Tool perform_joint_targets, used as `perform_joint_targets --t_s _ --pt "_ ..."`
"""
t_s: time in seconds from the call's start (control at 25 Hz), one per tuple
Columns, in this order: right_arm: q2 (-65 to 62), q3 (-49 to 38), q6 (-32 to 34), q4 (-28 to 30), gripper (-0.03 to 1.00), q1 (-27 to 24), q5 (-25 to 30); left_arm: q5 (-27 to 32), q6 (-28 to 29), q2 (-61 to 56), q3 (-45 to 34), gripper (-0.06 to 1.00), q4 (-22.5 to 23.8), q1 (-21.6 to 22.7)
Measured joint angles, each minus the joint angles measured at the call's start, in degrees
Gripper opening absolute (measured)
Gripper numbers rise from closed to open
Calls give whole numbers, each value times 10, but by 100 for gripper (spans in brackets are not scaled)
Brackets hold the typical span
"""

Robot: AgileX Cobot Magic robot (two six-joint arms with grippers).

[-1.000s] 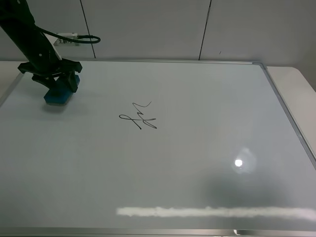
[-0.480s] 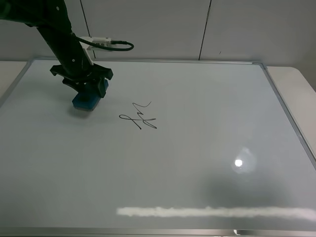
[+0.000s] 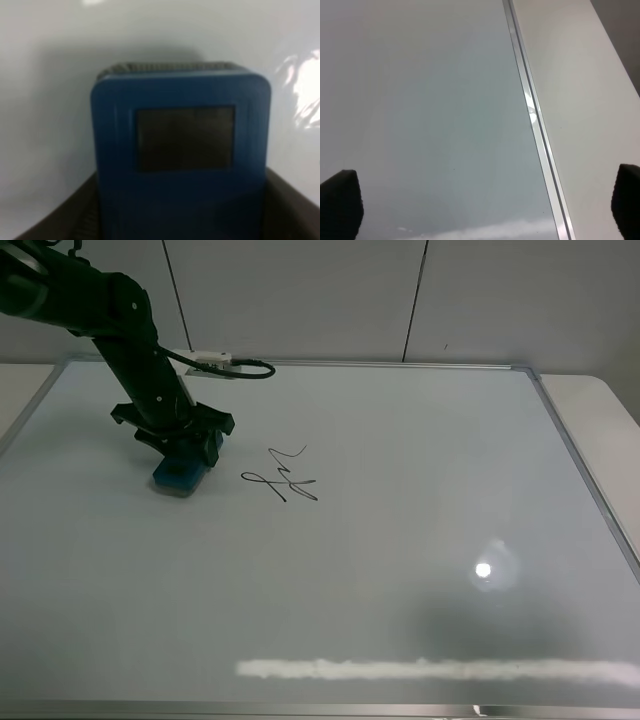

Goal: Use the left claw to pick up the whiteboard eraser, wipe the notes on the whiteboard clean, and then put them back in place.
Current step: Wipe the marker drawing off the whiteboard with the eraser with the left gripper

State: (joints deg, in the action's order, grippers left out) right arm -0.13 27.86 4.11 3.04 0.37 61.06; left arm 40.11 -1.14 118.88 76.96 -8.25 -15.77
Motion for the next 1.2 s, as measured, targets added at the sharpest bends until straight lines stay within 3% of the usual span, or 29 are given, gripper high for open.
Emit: perform_joint_targets --t_s 0.64,0.96,1.2 --pt "0 0 0 0 99 0 0 -48 -6 16 -10 55 -19 -103" --pt "0 0 0 0 99 0 0 -49 -52 29 -2 55 -71 -189" --pt "0 0 0 0 99 0 0 -43 -91 33 -2 55 -135 -245"
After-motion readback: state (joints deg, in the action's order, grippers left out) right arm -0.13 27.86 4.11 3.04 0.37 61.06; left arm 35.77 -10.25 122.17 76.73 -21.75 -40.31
